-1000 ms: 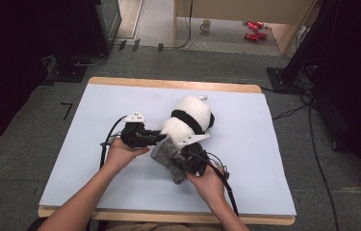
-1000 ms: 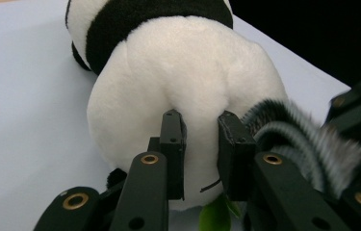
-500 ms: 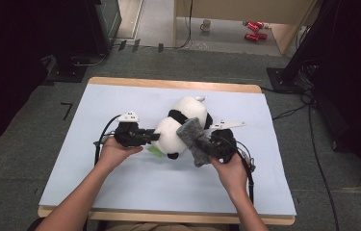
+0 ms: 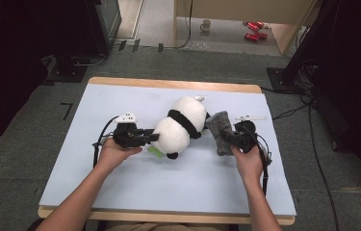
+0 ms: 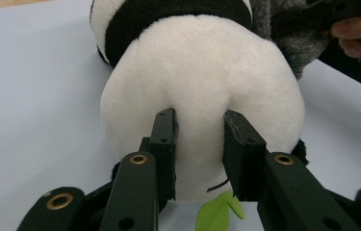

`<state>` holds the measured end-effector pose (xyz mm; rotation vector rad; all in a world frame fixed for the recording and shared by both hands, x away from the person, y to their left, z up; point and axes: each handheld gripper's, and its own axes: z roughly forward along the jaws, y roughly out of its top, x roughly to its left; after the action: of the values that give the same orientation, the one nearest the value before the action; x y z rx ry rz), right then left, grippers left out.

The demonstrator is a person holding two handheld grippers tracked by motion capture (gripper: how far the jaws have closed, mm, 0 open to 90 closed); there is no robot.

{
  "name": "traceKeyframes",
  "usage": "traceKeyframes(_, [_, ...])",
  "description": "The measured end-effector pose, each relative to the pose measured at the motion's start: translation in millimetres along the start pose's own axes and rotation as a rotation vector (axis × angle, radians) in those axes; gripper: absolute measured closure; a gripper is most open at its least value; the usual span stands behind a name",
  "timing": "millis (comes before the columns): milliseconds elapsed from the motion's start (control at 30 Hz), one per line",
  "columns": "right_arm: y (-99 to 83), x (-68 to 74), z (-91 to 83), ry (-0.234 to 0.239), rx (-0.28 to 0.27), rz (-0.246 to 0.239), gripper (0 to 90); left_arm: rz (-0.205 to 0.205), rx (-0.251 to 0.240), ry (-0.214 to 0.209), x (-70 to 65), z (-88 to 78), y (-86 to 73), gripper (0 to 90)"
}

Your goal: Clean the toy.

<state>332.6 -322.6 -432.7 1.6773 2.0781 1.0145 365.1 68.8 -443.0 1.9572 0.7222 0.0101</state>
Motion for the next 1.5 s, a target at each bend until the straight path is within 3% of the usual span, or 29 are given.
traceKeyframes(400, [-0.8, -5.6, 40.8, -0.023, 0.102, -0.004, 71.0, -0.025, -0.037, -0.015, -5.2, -0.3, 1.7, 59.7])
traceKeyframes(600, [-2.9, -11.0, 46.4, -0.030, 0.116, 0.004, 54.1, -0.035, -0.040, -0.019, -4.2, -0.5, 1.6, 54.8])
traceKeyframes(733, [-1.7, -13.9, 44.4, -0.026, 0.106, 0.005, 44.3, -0.033, -0.034, -0.005, -3.7, -1.3, 1.8, 50.0])
traceKeyframes(833, [-0.6, -15.9, 42.2, 0.006, 0.112, 0.017, 41.1, -0.030, -0.025, 0.008, -2.8, -2.6, 2.5, 44.0])
traceKeyframes(967, [1.2, -16.1, 36.3, 0.028, 0.071, -0.016, 35.5, -0.017, -0.017, 0.017, -3.5, -4.4, 4.5, 40.2])
traceKeyframes(1067, [1.7, -14.1, 32.7, 0.032, 0.065, -0.039, 33.8, -0.014, -0.013, 0.026, -3.1, -6.7, 5.3, 39.4])
traceKeyframes(1333, [6.0, -14.1, 10.8, 0.053, 0.019, -0.041, 29.4, -0.017, -0.016, 0.064, 2.4, -17.3, 5.7, 38.6])
traceKeyframes(1500, [5.1, -24.3, 0.9, 0.039, -0.004, -0.029, 30.7, -0.019, -0.005, 0.089, 8.9, -22.4, 3.7, 38.3])
